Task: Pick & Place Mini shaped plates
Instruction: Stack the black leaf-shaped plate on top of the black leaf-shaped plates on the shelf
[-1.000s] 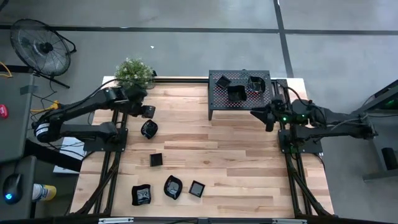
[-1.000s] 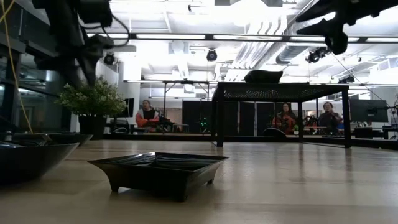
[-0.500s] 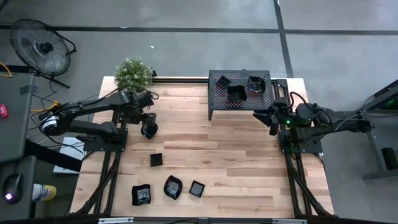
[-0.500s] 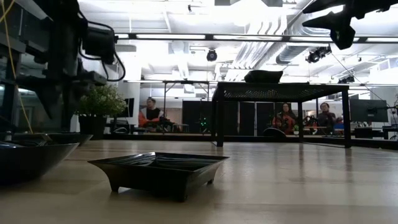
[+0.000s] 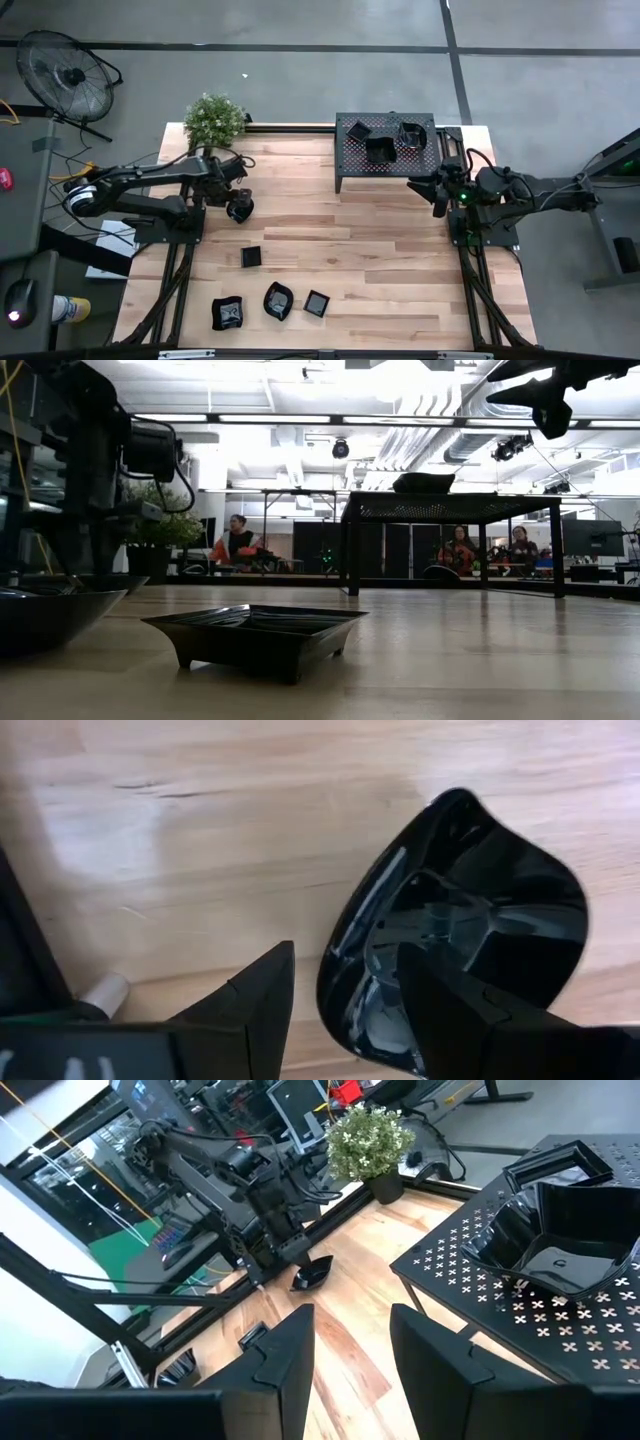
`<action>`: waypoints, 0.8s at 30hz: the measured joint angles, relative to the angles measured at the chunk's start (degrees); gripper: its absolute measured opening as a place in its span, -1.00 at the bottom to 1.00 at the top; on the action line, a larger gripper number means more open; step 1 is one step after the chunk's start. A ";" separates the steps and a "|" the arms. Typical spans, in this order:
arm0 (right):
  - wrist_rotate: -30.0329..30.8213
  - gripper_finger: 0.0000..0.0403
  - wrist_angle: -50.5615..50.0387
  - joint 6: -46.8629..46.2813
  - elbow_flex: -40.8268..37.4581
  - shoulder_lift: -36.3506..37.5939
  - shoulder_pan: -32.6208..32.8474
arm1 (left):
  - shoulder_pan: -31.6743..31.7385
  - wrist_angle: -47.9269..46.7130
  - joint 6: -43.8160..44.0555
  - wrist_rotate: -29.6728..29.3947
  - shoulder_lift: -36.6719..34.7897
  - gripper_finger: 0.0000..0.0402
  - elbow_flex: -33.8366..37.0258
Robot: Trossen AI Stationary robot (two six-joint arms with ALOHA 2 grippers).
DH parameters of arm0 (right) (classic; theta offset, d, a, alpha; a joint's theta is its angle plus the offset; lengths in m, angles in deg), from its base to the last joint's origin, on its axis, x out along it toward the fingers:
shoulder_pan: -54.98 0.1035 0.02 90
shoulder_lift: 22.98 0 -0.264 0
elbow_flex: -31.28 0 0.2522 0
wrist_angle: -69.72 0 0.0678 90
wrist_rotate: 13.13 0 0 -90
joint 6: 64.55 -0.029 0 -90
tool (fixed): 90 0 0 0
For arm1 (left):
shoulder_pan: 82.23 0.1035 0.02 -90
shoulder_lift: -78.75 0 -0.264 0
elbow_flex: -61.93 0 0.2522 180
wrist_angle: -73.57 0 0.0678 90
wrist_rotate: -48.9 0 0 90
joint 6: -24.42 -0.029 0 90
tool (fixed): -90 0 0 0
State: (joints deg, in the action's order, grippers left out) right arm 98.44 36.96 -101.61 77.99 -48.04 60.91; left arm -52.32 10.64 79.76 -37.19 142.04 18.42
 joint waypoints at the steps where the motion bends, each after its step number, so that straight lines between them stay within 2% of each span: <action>1: 0.00 -0.36 0.00 -0.21 0.00 0.00 0.00 | 0.00 0.14 0.05 -0.01 -0.02 -0.13 0.37; 7: 0.70 -0.36 0.03 -0.58 0.00 0.00 0.00 | 0.00 2.67 0.45 0.45 -0.02 -0.14 2.13; 10: 0.83 -0.36 0.37 -0.66 0.00 0.00 0.00 | 0.01 2.99 0.45 0.45 -0.02 -0.21 2.13; 24: 0.83 -0.36 0.48 -1.51 0.00 -0.09 0.00 | 0.08 3.00 -0.70 1.76 -0.09 -0.95 1.96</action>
State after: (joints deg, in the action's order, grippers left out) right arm 99.27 37.44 -103.12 77.99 -48.13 60.91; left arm -52.24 13.64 79.05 -35.43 141.95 20.38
